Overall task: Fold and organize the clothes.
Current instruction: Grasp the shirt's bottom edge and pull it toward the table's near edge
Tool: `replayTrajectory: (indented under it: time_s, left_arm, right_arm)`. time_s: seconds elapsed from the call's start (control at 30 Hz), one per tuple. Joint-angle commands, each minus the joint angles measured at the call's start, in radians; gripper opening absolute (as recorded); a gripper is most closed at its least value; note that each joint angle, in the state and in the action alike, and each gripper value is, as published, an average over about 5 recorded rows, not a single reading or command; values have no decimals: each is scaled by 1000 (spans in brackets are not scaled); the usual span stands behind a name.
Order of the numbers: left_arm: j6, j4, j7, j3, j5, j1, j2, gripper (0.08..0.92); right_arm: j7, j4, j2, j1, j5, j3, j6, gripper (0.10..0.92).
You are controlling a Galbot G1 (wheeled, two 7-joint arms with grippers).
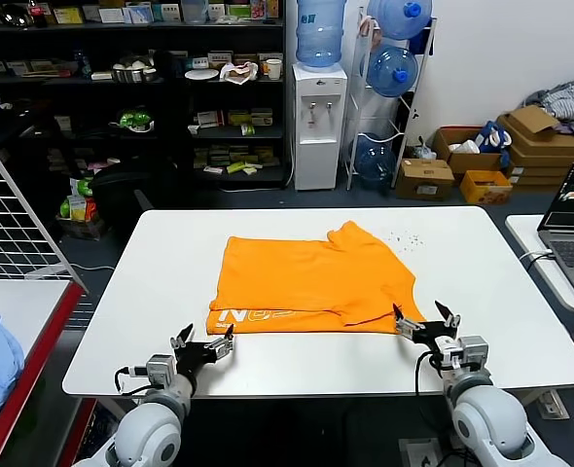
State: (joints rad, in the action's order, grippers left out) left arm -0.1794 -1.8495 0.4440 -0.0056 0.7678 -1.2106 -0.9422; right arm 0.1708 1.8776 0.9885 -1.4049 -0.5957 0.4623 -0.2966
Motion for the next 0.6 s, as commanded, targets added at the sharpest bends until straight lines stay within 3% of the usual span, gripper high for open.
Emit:
replayTrajectory:
  time_s: [0.03, 0.6]
  left_arm:
    - [-4, 33, -6, 14, 3, 8, -13, 920]
    - [-3, 59, -7, 16, 12, 51, -10, 921]
  right_arm:
    - [-59, -42, -26, -19, -39, 30, -12, 921]
    - [-64, -79, -3, 35, -89, -7, -55, 887]
